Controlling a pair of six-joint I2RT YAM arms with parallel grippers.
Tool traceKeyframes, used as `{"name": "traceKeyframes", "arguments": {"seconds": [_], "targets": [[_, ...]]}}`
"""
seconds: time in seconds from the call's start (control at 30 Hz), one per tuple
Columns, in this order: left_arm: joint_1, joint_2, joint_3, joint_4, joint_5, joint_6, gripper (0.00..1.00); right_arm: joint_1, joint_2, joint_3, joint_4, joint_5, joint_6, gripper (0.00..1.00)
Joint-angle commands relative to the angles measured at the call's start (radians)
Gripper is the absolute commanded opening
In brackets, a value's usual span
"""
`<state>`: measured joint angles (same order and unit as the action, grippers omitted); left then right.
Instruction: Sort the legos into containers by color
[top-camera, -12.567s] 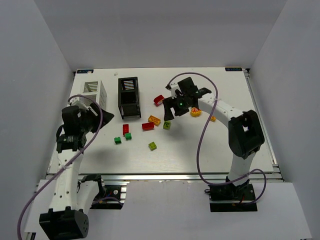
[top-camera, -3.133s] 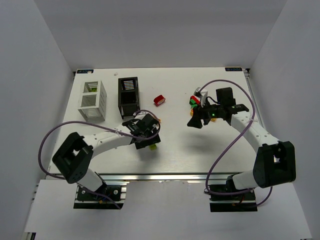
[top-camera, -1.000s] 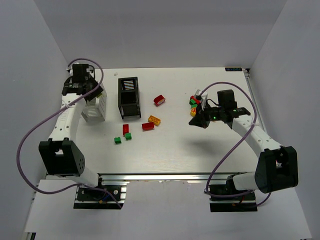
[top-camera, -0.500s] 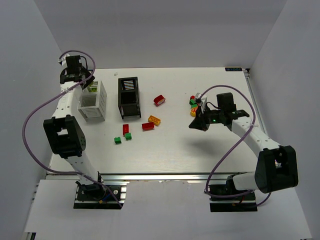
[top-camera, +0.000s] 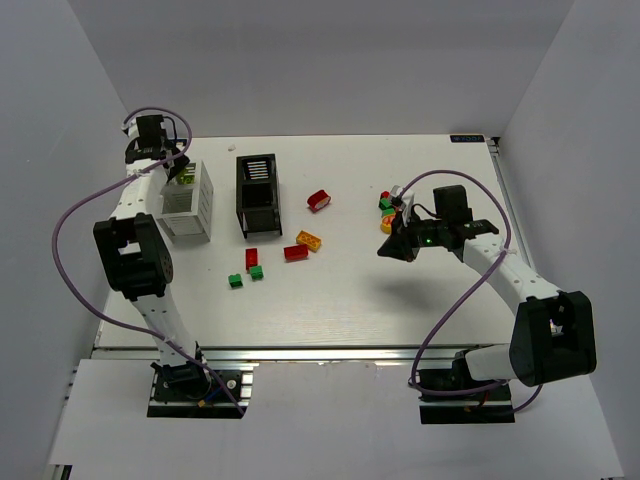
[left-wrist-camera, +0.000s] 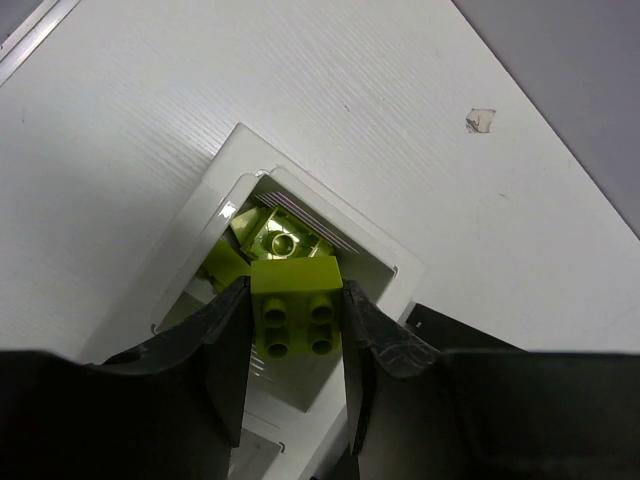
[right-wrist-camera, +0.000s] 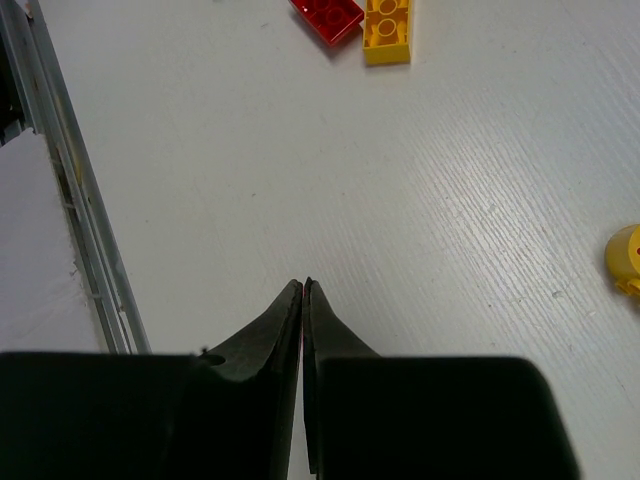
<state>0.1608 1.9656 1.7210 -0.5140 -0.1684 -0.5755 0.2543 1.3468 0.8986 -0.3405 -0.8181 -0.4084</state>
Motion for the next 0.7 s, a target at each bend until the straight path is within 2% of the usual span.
{"name": "traceKeyframes", "arguments": {"seconds": [0.0, 0.17, 0.4, 0.67], "targets": [[0.003, -0.027, 0.034, 0.022, 0.003, 0.012, 0.24, -0.006, -0.009, 0.0, 0.017, -0.023, -0.015, 0.08], [0.005, -0.033, 0.022, 0.016, -0.01, 0.016, 0.45, -0.006, -0.011, 0.0, 0.012, -0.021, -0.015, 0.09], [0.005, -0.04, 0.017, 0.002, -0.019, 0.006, 0.64, -0.006, -0.017, 0.005, 0.001, -0.018, -0.02, 0.11], [0.005, -0.096, 0.025, -0.012, 0.009, 0.005, 0.68, -0.006, -0.021, 0.028, -0.026, -0.006, -0.041, 0.12]]}}
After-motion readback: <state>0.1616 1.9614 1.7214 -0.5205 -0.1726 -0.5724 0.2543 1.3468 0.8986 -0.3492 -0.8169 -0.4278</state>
